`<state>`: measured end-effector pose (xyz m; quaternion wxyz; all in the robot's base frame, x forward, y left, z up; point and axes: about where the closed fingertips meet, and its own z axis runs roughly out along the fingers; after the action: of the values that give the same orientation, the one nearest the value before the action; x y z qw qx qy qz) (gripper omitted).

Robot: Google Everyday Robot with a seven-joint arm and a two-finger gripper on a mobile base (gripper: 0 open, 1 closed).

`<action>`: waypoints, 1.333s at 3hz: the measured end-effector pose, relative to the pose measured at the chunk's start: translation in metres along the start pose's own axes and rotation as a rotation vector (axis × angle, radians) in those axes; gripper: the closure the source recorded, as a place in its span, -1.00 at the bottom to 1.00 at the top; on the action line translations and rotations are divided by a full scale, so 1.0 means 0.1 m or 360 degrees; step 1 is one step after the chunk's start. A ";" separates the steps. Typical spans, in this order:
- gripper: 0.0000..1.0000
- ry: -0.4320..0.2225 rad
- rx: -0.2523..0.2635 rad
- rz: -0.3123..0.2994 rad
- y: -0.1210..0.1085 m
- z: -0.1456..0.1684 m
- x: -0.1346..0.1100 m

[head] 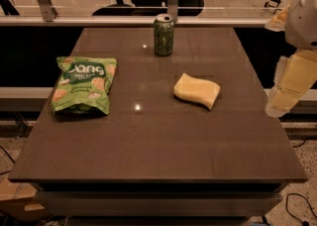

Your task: Pick sponge

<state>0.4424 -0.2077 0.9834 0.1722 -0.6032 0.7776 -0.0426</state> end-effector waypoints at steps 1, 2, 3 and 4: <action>-1.00 0.0001 0.0011 -0.0011 0.00 0.00 -0.10; -1.00 -0.0013 0.0010 0.0022 0.00 0.03 -0.22; -1.00 -0.0067 -0.0006 0.0096 -0.05 0.11 -0.35; -1.00 -0.0113 -0.0030 0.0167 -0.21 0.26 -0.46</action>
Offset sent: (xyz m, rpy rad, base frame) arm 0.0107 0.0334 -0.0038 0.0304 0.0175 -0.0380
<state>0.4797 -0.1661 0.9748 0.1960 -0.5643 0.8020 -0.0047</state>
